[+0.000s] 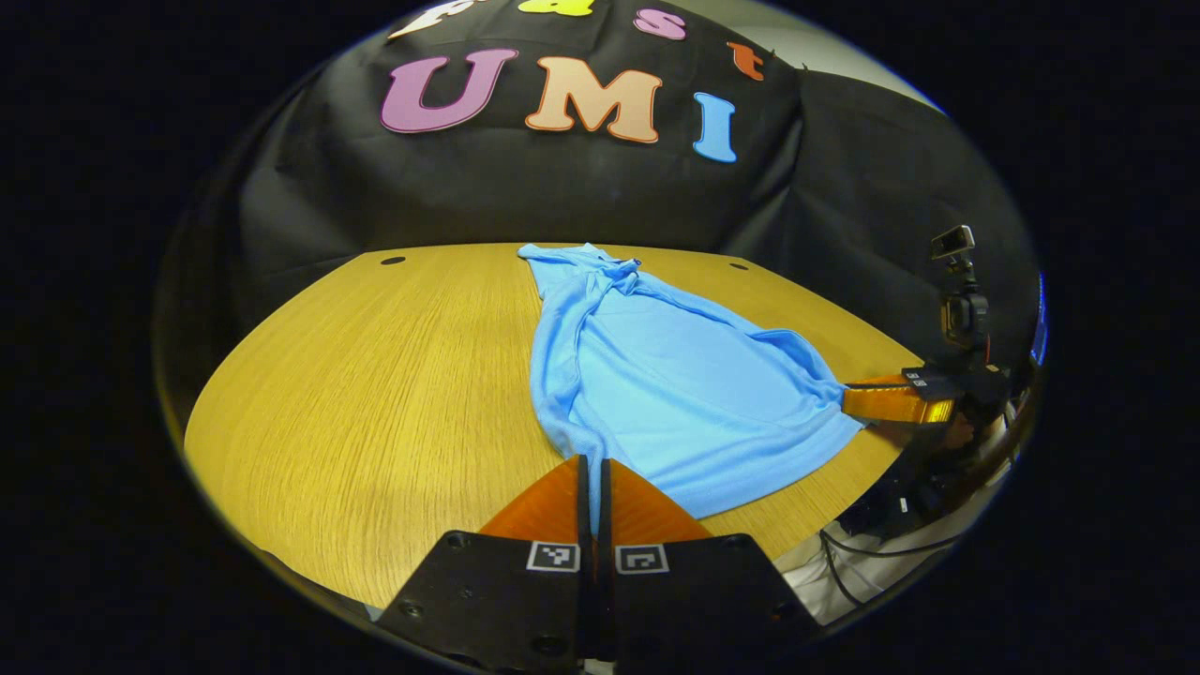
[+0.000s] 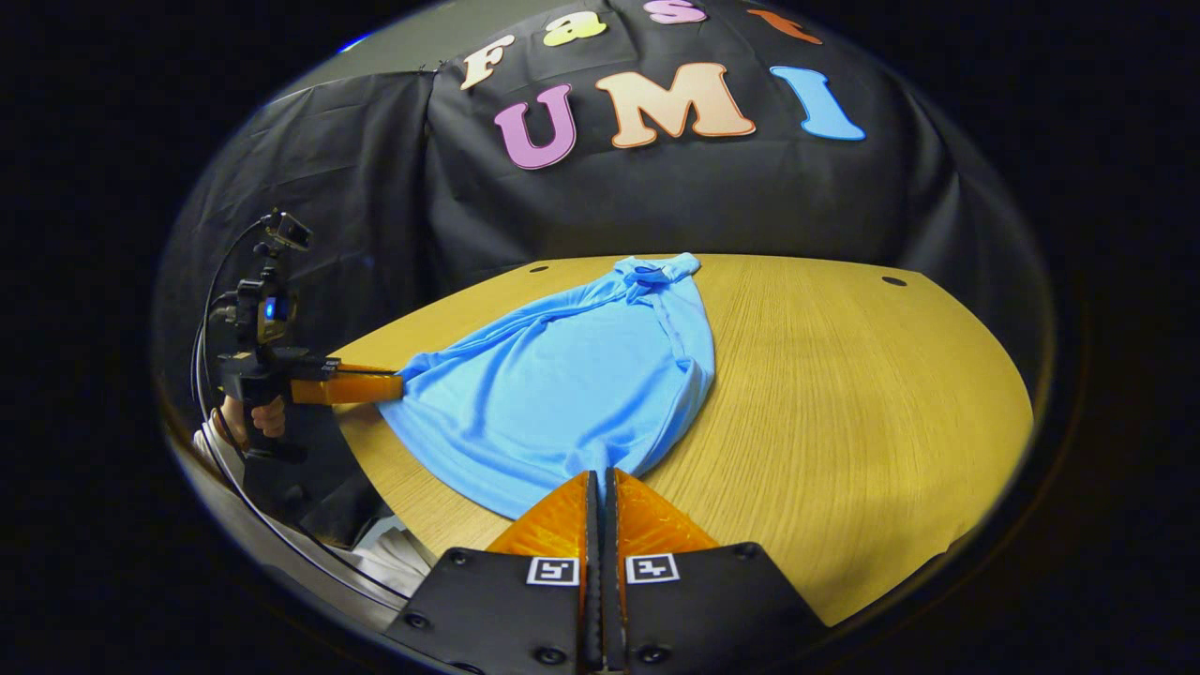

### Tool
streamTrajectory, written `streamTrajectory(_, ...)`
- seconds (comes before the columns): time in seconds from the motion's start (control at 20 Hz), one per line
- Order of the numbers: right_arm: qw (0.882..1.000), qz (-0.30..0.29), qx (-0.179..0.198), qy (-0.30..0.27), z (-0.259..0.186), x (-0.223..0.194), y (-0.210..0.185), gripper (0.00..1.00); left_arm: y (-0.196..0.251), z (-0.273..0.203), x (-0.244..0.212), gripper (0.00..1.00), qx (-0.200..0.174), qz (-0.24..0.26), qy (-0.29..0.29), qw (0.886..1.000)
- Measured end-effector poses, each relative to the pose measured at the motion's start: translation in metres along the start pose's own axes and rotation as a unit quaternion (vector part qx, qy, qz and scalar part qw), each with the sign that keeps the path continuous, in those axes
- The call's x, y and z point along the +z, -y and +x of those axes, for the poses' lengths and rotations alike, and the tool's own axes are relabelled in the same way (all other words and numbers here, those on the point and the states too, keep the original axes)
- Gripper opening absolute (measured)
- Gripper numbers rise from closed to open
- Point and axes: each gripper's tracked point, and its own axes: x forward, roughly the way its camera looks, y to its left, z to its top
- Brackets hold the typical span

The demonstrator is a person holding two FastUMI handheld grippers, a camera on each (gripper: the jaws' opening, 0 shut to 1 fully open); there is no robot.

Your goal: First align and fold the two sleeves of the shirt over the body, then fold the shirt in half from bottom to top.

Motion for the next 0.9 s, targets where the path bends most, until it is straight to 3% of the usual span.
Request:
streamTrajectory(0.45, 0.999, -0.005, -0.025, 0.031, 0.039, 0.107, 0.019, 0.04, -0.023, 0.035, 0.1, 0.0, -0.015, 0.001, 0.059, 0.998)
streamTrajectory(0.9, 0.995, -0.068, -0.055, 0.039, 0.145, 0.232, 0.054, 0.04, -0.081, 0.116, 0.214, 0.0, -0.011, -0.013, 0.095, 0.995)
